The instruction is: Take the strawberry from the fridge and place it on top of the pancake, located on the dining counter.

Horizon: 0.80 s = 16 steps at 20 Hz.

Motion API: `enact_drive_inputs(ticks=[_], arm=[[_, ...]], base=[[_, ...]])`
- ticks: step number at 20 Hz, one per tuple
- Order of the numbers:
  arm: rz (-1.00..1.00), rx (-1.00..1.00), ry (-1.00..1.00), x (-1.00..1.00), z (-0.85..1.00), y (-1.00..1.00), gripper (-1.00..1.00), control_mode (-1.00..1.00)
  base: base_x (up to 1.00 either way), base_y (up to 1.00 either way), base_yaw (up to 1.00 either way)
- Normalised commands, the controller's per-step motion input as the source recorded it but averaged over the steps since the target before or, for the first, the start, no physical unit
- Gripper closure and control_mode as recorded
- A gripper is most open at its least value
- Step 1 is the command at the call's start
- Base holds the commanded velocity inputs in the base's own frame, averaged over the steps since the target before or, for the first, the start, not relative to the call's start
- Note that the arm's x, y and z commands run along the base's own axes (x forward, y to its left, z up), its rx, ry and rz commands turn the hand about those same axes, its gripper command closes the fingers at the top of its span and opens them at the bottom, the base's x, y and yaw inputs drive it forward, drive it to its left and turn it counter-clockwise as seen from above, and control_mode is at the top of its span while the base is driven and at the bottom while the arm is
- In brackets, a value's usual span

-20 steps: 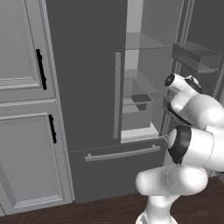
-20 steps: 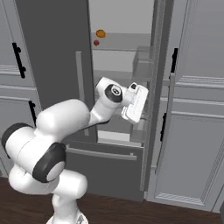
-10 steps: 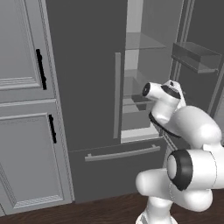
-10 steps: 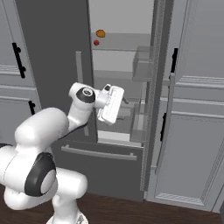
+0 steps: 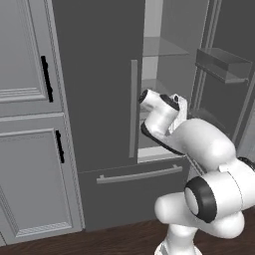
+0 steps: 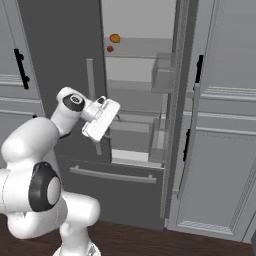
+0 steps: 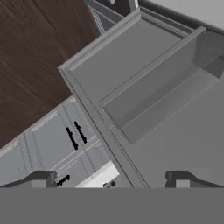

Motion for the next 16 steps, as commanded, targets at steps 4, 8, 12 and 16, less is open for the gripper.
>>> enact_drive_inputs(ticks=[4, 8, 12, 16], arm=[[-0.35, 0.49, -0.09, 0.07, -0.19, 0.93, -1.00, -1.00], [-0.37, 0.52, -0.15, 0.24, -0.54, 0.86, -1.00, -1.00], [-0.57, 0.45, -0.49, 0.45, -0.18, 0.32, -1.00, -1.00], [-0.58, 0.38, -0.84, 0.33, 0.12, 0.28, -1.00, -1.00]], base=[[0.00, 0.00, 0.00], [0.00, 0.00, 0.00], [0.00, 0.00, 0.00], [0.00, 0.00, 0.00]])
